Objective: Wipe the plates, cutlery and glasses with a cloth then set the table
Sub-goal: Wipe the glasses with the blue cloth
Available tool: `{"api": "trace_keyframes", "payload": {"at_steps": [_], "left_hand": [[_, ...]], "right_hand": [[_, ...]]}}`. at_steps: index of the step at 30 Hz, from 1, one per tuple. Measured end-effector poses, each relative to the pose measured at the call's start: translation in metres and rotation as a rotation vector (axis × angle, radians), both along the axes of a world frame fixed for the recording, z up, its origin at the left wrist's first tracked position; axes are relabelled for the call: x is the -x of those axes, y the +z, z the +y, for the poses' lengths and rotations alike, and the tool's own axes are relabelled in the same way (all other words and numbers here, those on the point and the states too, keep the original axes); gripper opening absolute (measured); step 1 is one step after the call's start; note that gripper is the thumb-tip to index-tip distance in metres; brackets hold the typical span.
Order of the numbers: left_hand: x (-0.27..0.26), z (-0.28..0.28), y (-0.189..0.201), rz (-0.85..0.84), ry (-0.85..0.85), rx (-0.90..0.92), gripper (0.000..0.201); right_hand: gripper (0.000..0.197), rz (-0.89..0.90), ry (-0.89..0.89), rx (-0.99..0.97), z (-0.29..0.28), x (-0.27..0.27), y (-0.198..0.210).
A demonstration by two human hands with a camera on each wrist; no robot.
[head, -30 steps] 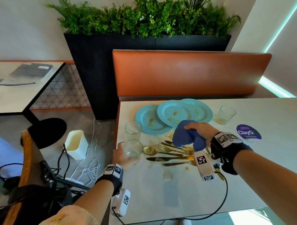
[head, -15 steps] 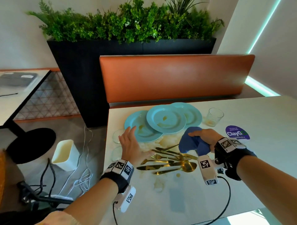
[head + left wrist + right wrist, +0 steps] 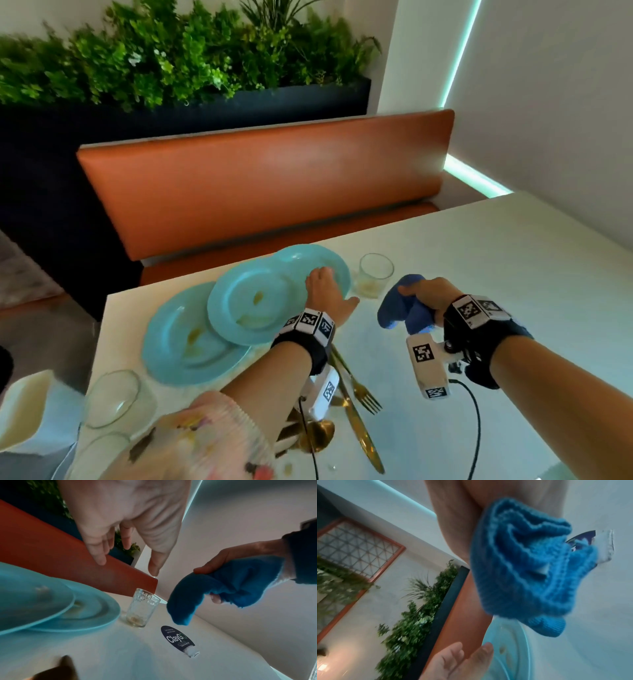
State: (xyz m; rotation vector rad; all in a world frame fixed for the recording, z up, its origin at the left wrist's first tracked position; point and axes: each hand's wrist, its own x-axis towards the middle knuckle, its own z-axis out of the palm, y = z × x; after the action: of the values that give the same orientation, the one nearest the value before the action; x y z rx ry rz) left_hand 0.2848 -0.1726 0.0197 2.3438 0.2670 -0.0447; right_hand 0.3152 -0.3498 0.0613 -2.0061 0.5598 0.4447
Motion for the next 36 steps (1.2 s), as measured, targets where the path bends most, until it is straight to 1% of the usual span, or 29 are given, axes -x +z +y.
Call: {"api": "trace_keyframes", "payload": {"at_steps": [3, 4, 6, 7, 10, 12, 16, 19, 21, 22, 23, 24, 25, 26, 27, 28, 29, 30, 31, 32, 33, 34, 35, 36], "left_hand": [[-0.039, -0.029, -0.017, 0.102, 0.020, 0.079, 0.087], [-0.051, -0.036, -0.023, 0.133, 0.033, 0.109, 0.092], [-0.071, -0.050, -0.036, 0.170, 0.063, 0.163, 0.100], [-0.080, -0.055, -0.043, 0.178, 0.081, 0.180, 0.103], [-0.101, -0.065, -0.060, 0.196, 0.129, 0.218, 0.109], [-0.110, -0.068, -0.070, 0.200, 0.152, 0.259, 0.112], [-0.123, -0.076, -0.081, 0.206, 0.181, 0.352, 0.113], [-0.127, -0.082, -0.083, 0.177, 0.161, 0.376, 0.102], [-0.124, -0.085, -0.079, 0.137, 0.083, 0.295, 0.090], [-0.120, -0.086, -0.075, 0.121, 0.032, 0.241, 0.087], [-0.116, -0.087, -0.074, 0.089, -0.009, 0.193, 0.088], [-0.110, -0.088, -0.071, 0.068, -0.031, 0.172, 0.090], [-0.104, -0.089, -0.067, 0.033, -0.047, 0.156, 0.091], [-0.097, -0.090, -0.065, 0.012, -0.062, 0.142, 0.088], [-0.090, -0.090, -0.061, -0.029, -0.083, 0.120, 0.081], [-0.083, -0.091, -0.058, -0.073, -0.095, 0.127, 0.069], [-0.076, -0.090, -0.056, -0.129, -0.098, 0.156, 0.054], [-0.068, -0.090, -0.050, -0.157, -0.094, 0.176, 0.045], [-0.060, -0.087, -0.047, -0.158, -0.126, 0.201, 0.045], [-0.051, -0.083, -0.039, -0.126, -0.145, 0.239, 0.055], [-0.042, -0.081, -0.035, -0.088, -0.133, 0.295, 0.068], [-0.032, -0.078, -0.031, -0.078, -0.105, 0.286, 0.077], [-0.019, -0.075, -0.022, -0.090, -0.107, 0.299, 0.080], [-0.005, -0.073, -0.015, -0.109, -0.150, 0.293, 0.081]], "right_hand": [[0.054, 0.050, -0.082, -0.047, -0.036, -0.033, -0.010], [0.050, 0.057, -0.101, -0.070, -0.047, -0.043, -0.016], [0.035, 0.065, -0.125, -0.107, -0.064, -0.060, -0.023], [0.033, 0.068, -0.133, -0.111, -0.071, -0.068, -0.026], [0.050, 0.065, -0.147, -0.142, -0.085, -0.085, -0.035], [0.053, 0.078, -0.146, -0.179, -0.090, -0.091, -0.039], [0.047, 0.090, -0.101, -0.234, -0.093, -0.096, -0.045], [0.038, 0.042, -0.056, -0.240, -0.092, -0.095, -0.039], [0.032, -0.026, -0.029, -0.249, -0.088, -0.093, -0.032], [0.026, -0.077, -0.014, -0.234, -0.085, -0.091, -0.027], [0.018, -0.152, 0.013, -0.179, -0.082, -0.089, -0.023], [0.011, -0.250, 0.071, -0.080, -0.078, -0.086, -0.018], [0.008, -0.353, 0.167, 0.047, -0.073, -0.081, -0.013], [0.009, -0.449, 0.293, 0.175, -0.068, -0.075, -0.008], [0.012, -0.539, 0.437, 0.283, -0.062, -0.067, -0.006], [0.013, -0.611, 0.602, 0.359, -0.055, -0.057, -0.004], [0.015, -0.638, 0.777, 0.420, -0.047, -0.046, -0.005], [0.021, -0.624, 0.911, 0.466, -0.041, -0.035, -0.007], [0.027, -0.594, 1.017, 0.490, -0.035, -0.025, -0.008], [0.033, -0.553, 1.078, 0.504, -0.029, -0.015, -0.005], [0.037, -0.548, 1.109, 0.538, -0.024, -0.005, 0.000], [0.039, -0.530, 1.125, 0.585, -0.021, 0.005, 0.005], [0.039, -0.486, 1.134, 0.630, -0.017, 0.016, 0.011], [0.038, -0.401, 1.150, 0.690, -0.011, 0.028, 0.018]]}}
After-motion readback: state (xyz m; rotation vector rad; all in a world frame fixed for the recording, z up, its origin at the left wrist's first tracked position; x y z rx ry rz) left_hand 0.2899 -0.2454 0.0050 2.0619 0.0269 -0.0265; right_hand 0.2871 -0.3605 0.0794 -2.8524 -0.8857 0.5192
